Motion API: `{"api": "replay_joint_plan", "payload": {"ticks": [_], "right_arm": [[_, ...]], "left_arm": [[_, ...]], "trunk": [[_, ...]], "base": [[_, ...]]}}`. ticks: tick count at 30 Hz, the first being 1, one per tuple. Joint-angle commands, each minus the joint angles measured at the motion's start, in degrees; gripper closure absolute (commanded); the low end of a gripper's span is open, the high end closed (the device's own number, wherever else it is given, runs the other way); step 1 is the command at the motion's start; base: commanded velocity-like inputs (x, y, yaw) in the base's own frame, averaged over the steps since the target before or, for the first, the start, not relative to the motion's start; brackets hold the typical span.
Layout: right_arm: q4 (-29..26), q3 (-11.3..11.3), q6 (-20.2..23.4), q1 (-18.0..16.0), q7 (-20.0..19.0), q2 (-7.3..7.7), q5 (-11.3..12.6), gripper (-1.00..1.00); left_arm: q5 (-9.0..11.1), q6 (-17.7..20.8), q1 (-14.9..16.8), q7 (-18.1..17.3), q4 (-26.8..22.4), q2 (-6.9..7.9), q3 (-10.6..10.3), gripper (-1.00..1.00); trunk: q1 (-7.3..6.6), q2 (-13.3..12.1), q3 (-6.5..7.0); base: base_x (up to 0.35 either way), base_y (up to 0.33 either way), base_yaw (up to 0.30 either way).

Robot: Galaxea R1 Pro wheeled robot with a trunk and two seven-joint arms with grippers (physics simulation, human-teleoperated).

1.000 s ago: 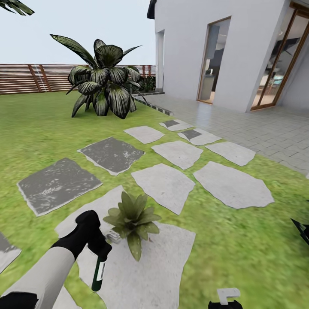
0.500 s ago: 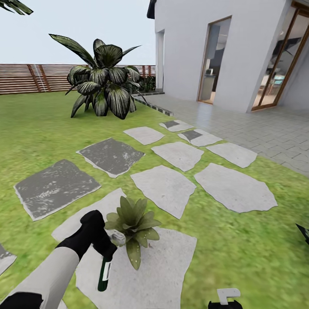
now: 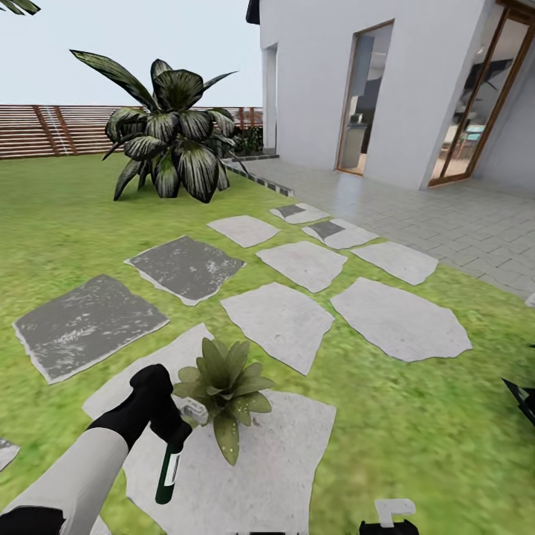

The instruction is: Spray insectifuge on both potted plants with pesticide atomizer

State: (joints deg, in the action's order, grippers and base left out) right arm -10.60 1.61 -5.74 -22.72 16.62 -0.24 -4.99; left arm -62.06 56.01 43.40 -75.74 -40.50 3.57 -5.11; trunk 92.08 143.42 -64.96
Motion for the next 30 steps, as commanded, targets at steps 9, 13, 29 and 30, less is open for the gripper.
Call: {"api": "replay_joint_plan", "payload": {"ticks": [9,13,29,30], "right_arm": [[0.1,0.1,0.0,0.0,0.4,-0.11,-0.5,-1.0],[0.1,0.1,0.0,0.0,0.4,-0.09,-0.5,-1.0],[0.1,0.1,-0.1,0.0,0.4,0.33,-0.7,-1.0],[0.1,0.1,-0.1,0.0,0.4,0.33,-0.7,-1.0]], "left_arm": [[-0.4,0.6,0.0,-0.5,-0.1,0.11,-0.2,1.0],[-0.4,0.7,0.0,-0.5,-1.0,-0.07,-0.3,1.0],[-0.4,0.9,0.0,-0.6,-3.5,-0.8,-0.2,1.0],[-0.4,0.9,0.0,-0.6,-3.4,-0.85,-0.2,1.0]], "trunk": [[0.11,0.1,-1.91],[0.11,0.1,-2.06],[0.11,0.1,-2.08],[0.11,0.1,-2.08]], "base": [[0.0,0.0,0.0],[0.0,0.0,0.0],[-0.118,0.202,0.0],[-0.144,0.205,0.0]]}}
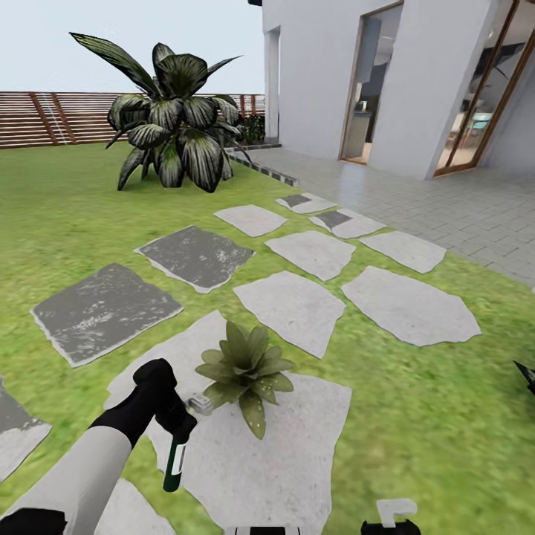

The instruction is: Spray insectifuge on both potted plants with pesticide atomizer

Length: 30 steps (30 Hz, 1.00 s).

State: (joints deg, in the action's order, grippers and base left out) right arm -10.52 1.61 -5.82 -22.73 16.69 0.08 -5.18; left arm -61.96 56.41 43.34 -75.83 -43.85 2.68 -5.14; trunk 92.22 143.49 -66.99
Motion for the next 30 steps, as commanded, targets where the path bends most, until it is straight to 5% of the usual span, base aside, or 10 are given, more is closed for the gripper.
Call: {"api": "replay_joint_plan", "payload": {"ticks": [1,18,30], "right_arm": [[0.1,0.1,0.0,0.0,0.3,-0.01,-0.5,-1.0],[0.0,0.1,0.1,0.0,0.4,-0.08,-0.5,-1.0],[0.0,0.1,0.0,0.0,0.4,-0.08,-0.5,-1.0]], "left_arm": [[-0.3,0.5,0.0,-0.5,0.0,0.0,-0.2,1.0],[-0.5,0.3,-0.8,-0.5,0.3,-2.1,-0.4,1.0],[-0.8,0.0,-3.7,1.6,0.3,0.63,-0.3,1.0]], "trunk": [[-0.03,0.0,-0.05],[-0.03,0.0,-0.05],[-0.03,0.0,-0.05]], "base": [[-0.228,0.133,0.0],[-0.062,0.009,-0.201],[0.029,0.017,-0.077]]}}
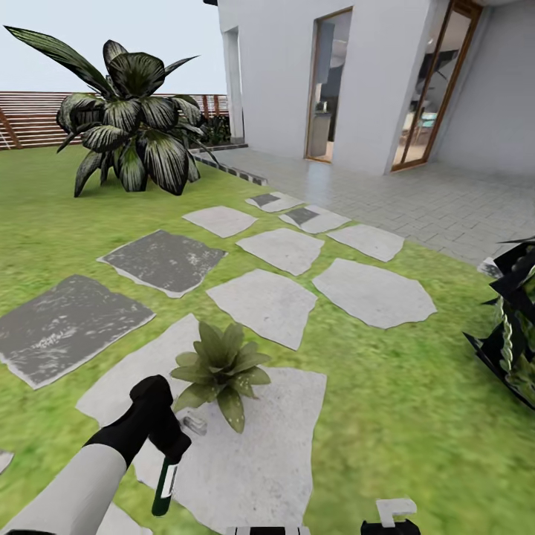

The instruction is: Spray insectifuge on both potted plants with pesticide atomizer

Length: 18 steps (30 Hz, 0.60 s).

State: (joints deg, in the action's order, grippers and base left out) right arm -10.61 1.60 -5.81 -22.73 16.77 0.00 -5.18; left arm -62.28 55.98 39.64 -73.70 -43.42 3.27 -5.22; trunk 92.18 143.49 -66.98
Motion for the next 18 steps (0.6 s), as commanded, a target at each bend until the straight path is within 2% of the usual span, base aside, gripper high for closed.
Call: {"api": "replay_joint_plan", "payload": {"ticks": [1,6,10,15,18], "right_arm": [[0.1,0.2,0.0,0.0,0.4,0.0,-0.5,-1.0],[0.1,0.1,0.0,0.0,0.4,0.0,-0.5,-1.0],[0.1,0.1,0.0,0.0,0.4,0.0,-0.5,-1.0],[0.1,0.1,0.0,0.0,0.4,0.02,-0.5,-1.0],[0.1,0.1,0.0,0.0,0.4,0.04,-0.5,-1.0]], "left_arm": [[-0.4,0.4,-0.1,-0.3,-0.2,0.03,-0.2,1.0],[-0.4,0.5,-0.2,-0.1,-0.7,-0.23,-0.4,1.0],[-0.4,0.5,-0.3,0.0,-0.8,-0.27,-0.3,1.0],[-0.2,0.5,-0.3,-0.1,-0.9,-0.21,0.0,1.0],[-0.3,0.5,-0.3,0.0,-0.9,-0.24,-0.2,1.0]], "trunk": [[0.01,0.0,-0.05],[0.01,0.0,-0.05],[0.01,0.0,-0.05],[0.01,0.0,-0.05],[0.01,0.0,-0.05]], "base": [[0.215,0.153,-0.001],[0.228,0.182,0.0],[0.051,0.043,-0.029],[0.005,0.006,-0.226],[-0.16,0.03,-0.284]]}}
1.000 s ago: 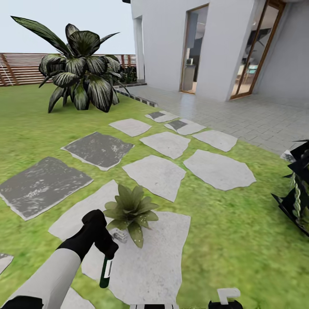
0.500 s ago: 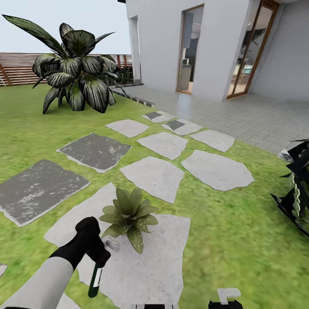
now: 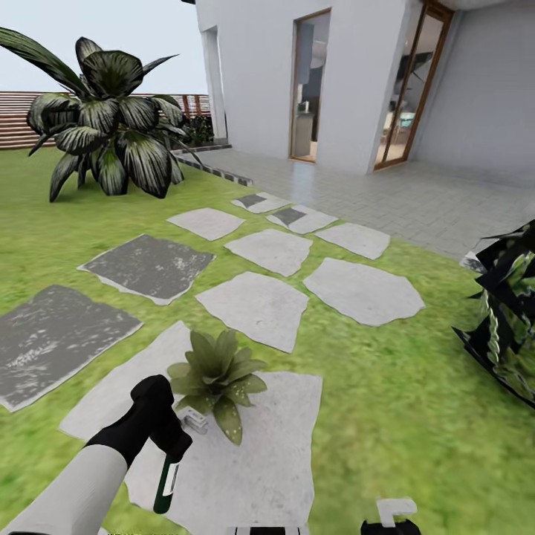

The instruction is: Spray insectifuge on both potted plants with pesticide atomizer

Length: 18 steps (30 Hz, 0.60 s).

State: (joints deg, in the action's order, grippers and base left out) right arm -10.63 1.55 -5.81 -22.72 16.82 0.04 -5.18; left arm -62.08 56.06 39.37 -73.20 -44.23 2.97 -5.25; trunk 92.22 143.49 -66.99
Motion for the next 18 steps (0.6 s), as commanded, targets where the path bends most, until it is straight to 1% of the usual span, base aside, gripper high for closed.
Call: {"api": "replay_joint_plan", "payload": {"ticks": [1,5,7,10,13,18], "right_arm": [[0.1,0.1,0.0,0.0,0.3,-0.02,-0.5,-1.0],[0.1,0.1,0.0,0.0,0.3,-0.04,-0.5,-1.0],[0.1,0.1,0.0,0.0,0.3,-0.03,-0.5,-1.0],[0.1,0.2,0.0,0.0,0.3,0.03,-0.5,-1.0],[0.1,0.2,-0.1,0.0,0.3,0.12,-0.5,-1.0],[0.2,0.2,-0.1,0.0,0.3,0.14,-0.5,-1.0]], "left_arm": [[-0.5,0.4,0.0,-0.5,-0.1,0.03,-0.2,1.0],[-0.5,0.6,0.1,-0.5,-0.2,0.14,-0.2,1.0],[-0.5,0.6,0.3,-0.5,-0.2,0.25,-0.2,1.0],[-0.5,0.7,0.5,-0.6,-0.2,0.37,-0.2,1.0],[-0.5,0.7,0.8,-0.7,-0.2,0.43,-0.2,1.0],[-0.2,0.7,1.0,-0.7,-0.3,0.53,-0.2,1.0]], "trunk": [[-0.04,0.0,-0.05],[-0.04,0.0,-0.05],[-0.04,0.0,-0.05],[-0.04,0.0,-0.05],[-0.04,0.0,-0.05],[-0.04,0.0,-0.05]], "base": [[-0.269,0.093,-0.284],[-0.274,0.182,-0.242],[-0.198,0.25,-0.095],[-0.063,0.288,-0.026],[0.056,0.301,-0.006],[0.192,0.289,-0.001]]}}
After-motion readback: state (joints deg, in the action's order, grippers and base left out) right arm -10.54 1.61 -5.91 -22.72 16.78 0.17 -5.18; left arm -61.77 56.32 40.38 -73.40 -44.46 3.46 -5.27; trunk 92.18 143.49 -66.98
